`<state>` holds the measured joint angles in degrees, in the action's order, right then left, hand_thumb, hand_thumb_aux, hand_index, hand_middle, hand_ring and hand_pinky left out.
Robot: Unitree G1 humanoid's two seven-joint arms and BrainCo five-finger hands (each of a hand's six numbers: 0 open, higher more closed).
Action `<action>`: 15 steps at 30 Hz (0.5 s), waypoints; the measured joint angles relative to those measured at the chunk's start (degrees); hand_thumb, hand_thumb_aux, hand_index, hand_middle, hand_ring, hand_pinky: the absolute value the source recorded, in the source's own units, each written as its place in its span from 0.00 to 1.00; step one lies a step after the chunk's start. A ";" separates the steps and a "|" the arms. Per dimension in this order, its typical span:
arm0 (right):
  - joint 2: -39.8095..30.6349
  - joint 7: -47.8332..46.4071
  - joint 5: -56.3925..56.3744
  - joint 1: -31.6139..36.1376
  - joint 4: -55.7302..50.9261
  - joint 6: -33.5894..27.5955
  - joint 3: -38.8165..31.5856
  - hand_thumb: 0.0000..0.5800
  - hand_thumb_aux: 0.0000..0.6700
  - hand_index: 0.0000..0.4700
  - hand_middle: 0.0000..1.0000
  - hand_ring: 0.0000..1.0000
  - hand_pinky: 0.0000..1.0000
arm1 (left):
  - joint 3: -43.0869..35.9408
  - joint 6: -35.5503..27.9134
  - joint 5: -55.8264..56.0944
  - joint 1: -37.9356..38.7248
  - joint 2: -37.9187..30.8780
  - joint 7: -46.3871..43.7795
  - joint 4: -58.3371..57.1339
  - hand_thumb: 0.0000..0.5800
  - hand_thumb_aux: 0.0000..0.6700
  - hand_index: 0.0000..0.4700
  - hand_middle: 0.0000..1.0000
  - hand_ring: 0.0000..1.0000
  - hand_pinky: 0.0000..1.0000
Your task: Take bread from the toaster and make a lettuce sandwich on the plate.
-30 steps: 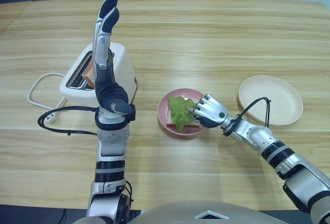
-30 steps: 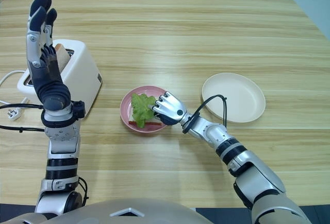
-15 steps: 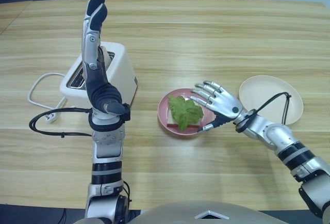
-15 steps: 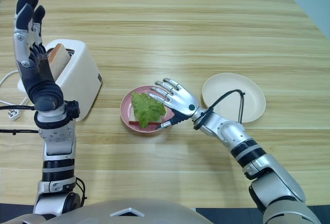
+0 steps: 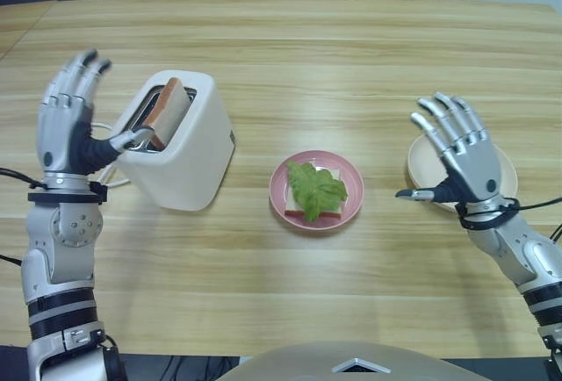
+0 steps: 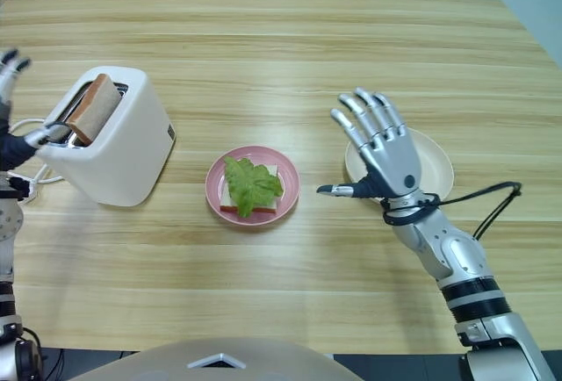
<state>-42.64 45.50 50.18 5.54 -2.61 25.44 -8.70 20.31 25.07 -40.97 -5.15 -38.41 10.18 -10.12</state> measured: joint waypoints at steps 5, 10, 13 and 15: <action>3.38 4.09 -8.43 -3.12 8.04 5.45 9.95 0.00 0.00 0.00 0.00 0.00 0.00 | -5.75 -2.81 -1.79 -0.88 -0.72 0.82 -4.05 0.00 0.00 0.00 0.00 0.00 0.00; 5.81 2.67 -9.68 -3.52 10.89 8.42 13.48 0.00 0.00 0.00 0.00 0.00 0.00 | -8.67 -4.85 -0.64 -1.57 -0.77 0.92 -4.66 0.00 0.00 0.00 0.00 0.00 0.00; 6.96 1.97 -7.61 -3.98 11.00 9.22 13.66 0.00 0.00 0.00 0.00 0.00 0.00 | -9.34 -5.78 0.29 -2.06 -0.86 1.45 -5.24 0.42 0.24 0.24 0.00 0.00 0.00; 7.86 1.82 -6.57 -4.01 10.49 9.85 13.66 0.00 0.00 0.00 0.00 0.00 0.00 | -9.74 -5.95 1.71 -2.28 -0.85 1.56 -5.35 0.99 0.93 0.93 0.00 0.00 0.00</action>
<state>-34.78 47.32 43.61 1.53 7.87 35.29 4.95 10.57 19.12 -39.26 -7.43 -39.27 11.74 -15.47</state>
